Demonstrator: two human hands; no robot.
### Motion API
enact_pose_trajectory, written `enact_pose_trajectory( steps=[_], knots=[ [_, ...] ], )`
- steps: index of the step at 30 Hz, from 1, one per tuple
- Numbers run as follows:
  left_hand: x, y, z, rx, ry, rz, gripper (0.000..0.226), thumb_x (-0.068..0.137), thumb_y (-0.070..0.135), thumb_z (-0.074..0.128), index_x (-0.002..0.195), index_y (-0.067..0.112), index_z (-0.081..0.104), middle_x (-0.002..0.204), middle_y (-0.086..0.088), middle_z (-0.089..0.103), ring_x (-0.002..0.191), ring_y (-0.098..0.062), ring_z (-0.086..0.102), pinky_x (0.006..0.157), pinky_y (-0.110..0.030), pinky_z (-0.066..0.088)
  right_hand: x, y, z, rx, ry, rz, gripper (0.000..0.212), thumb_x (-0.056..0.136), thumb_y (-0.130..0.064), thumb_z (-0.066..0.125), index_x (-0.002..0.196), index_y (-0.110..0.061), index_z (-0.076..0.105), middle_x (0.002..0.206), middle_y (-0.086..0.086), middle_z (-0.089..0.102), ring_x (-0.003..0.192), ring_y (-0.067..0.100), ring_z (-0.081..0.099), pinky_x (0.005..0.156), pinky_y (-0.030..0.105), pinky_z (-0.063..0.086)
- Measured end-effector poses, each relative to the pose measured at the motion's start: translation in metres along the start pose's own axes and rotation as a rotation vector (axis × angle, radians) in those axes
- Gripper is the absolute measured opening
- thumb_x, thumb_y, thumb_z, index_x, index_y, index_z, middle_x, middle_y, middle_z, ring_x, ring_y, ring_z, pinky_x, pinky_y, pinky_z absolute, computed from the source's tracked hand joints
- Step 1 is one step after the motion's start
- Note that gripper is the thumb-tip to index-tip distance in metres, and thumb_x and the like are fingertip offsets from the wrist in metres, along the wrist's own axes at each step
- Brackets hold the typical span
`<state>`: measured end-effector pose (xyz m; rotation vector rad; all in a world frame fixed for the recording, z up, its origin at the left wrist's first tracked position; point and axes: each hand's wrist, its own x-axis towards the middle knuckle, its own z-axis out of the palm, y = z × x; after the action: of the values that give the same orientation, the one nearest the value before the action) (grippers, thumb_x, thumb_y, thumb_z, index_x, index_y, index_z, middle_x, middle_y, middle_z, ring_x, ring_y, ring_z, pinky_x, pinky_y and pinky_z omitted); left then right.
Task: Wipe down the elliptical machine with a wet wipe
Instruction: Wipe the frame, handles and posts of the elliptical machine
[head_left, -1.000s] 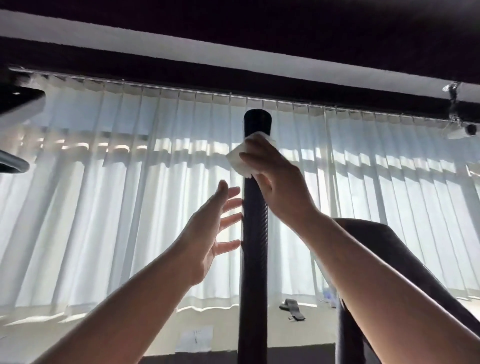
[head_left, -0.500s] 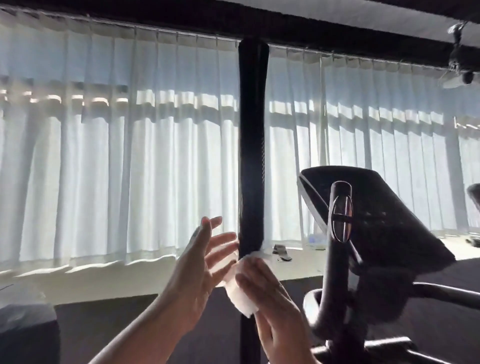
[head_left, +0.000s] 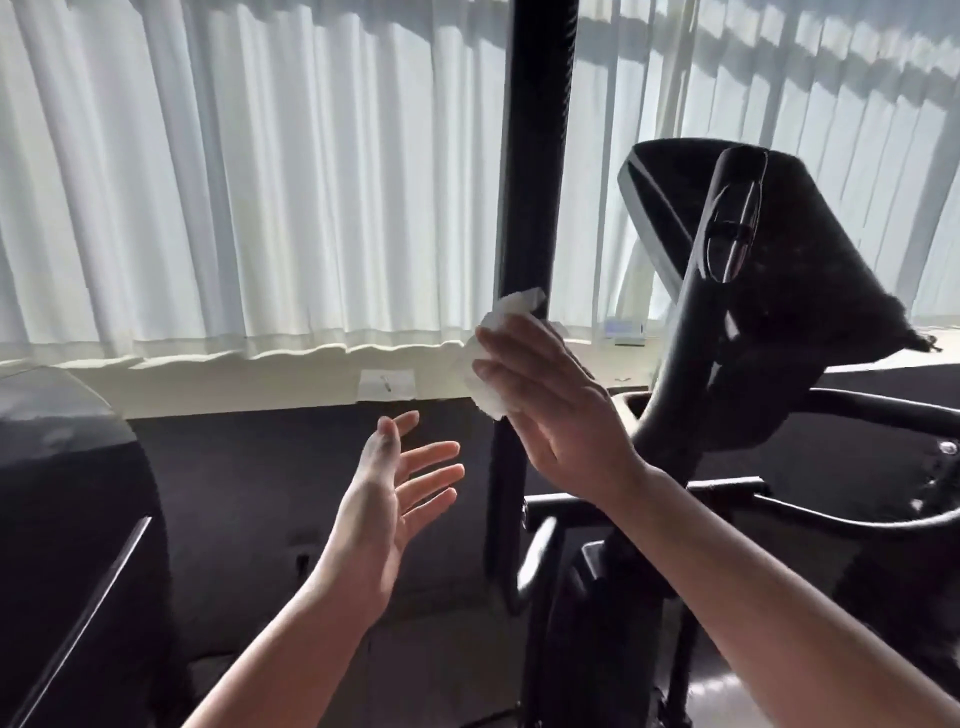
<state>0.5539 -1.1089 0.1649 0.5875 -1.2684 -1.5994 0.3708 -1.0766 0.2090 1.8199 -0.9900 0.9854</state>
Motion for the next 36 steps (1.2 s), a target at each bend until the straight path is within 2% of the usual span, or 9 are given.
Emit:
enact_pose_trajectory(
  steps=[3,6,11,14,17,23,27,32,36],
  knots=[
    [-0.008,-0.023,-0.011,-0.033,0.053,-0.073,0.045,0.098,0.049,0.033,0.125,0.022,0.057,0.107,-0.013,0.073,0.100,-0.027,0.070,0.086,-0.038,0.052,-0.047,-0.011,0.025,-0.016,-0.082,-0.041,0.026,0.099,-0.011,0.049,0.106,0.000,0.071,0.127,0.010,0.063,0.132,0.023,0.045,0.116,0.038,0.028],
    [-0.020,-0.044,-0.020,-0.027,0.072,-0.130,0.046,0.098,0.049,0.031,0.122,0.021,0.059,0.104,-0.012,0.074,0.097,-0.025,0.071,0.085,-0.037,0.053,-0.114,-0.027,0.052,-0.205,-0.284,-0.184,0.024,0.095,-0.009,0.050,0.104,-0.007,0.072,0.120,0.006,0.068,0.132,0.021,0.046,0.120,0.037,0.021],
    [-0.036,-0.063,-0.029,-0.010,0.121,-0.167,0.050,0.095,0.052,0.033,0.121,0.019,0.059,0.104,-0.012,0.074,0.099,-0.026,0.070,0.088,-0.041,0.053,-0.165,-0.045,0.054,-0.230,-0.584,-0.344,0.030,0.087,-0.012,0.049,0.098,-0.014,0.077,0.115,-0.001,0.070,0.123,0.016,0.057,0.121,0.035,0.016],
    [-0.037,-0.067,-0.032,0.024,0.109,-0.153,0.056,0.086,0.058,0.035,0.118,0.021,0.062,0.106,-0.007,0.074,0.101,-0.023,0.070,0.088,-0.040,0.053,-0.127,-0.028,0.032,-0.348,-0.559,-0.505,0.035,0.092,-0.030,0.053,0.116,-0.010,0.070,0.128,0.005,0.064,0.132,0.019,0.048,0.120,0.037,0.019],
    [-0.031,-0.074,-0.032,0.046,0.118,-0.158,0.050,0.098,0.052,0.028,0.115,0.022,0.063,0.107,-0.004,0.074,0.101,-0.020,0.070,0.088,-0.037,0.053,-0.058,0.003,0.009,-0.358,-0.413,-0.430,0.059,0.094,-0.058,0.047,0.118,-0.008,0.067,0.133,0.010,0.060,0.135,0.022,0.041,0.118,0.037,0.019],
    [-0.031,-0.103,-0.039,-0.047,0.200,-0.254,0.051,0.102,0.050,0.026,0.113,0.019,0.065,0.110,-0.004,0.072,0.104,-0.021,0.068,0.086,-0.038,0.054,-0.066,0.004,0.039,-0.358,-0.309,-0.331,0.034,0.100,-0.034,0.051,0.098,-0.009,0.073,0.119,0.007,0.065,0.128,0.023,0.044,0.121,0.035,0.012],
    [-0.042,-0.125,-0.055,-0.099,0.268,-0.295,0.050,0.102,0.050,0.027,0.110,0.021,0.066,0.109,-0.002,0.072,0.102,-0.019,0.068,0.084,-0.042,0.057,-0.135,-0.013,0.060,-0.528,-0.445,-0.546,0.024,0.098,-0.031,0.052,0.111,-0.016,0.064,0.122,0.001,0.057,0.132,0.020,0.041,0.122,0.040,0.008],
    [-0.055,-0.152,-0.066,-0.101,0.217,-0.313,0.046,0.102,0.049,0.024,0.113,0.027,0.063,0.114,0.003,0.068,0.104,-0.015,0.066,0.086,-0.039,0.056,-0.183,-0.035,0.063,-0.806,-0.742,-0.713,0.031,0.088,-0.028,0.046,0.112,-0.027,0.066,0.130,-0.006,0.060,0.137,0.020,0.024,0.115,0.037,0.002],
    [-0.060,-0.171,-0.062,-0.102,0.197,-0.335,0.035,0.104,0.041,0.029,0.111,0.028,0.061,0.117,0.005,0.064,0.104,-0.012,0.063,0.086,-0.031,0.054,-0.164,-0.028,0.045,-0.776,-0.676,-0.839,0.035,0.095,-0.018,0.052,0.129,-0.019,0.058,0.137,-0.002,0.056,0.138,0.016,0.036,0.118,0.036,0.011]
  ],
)
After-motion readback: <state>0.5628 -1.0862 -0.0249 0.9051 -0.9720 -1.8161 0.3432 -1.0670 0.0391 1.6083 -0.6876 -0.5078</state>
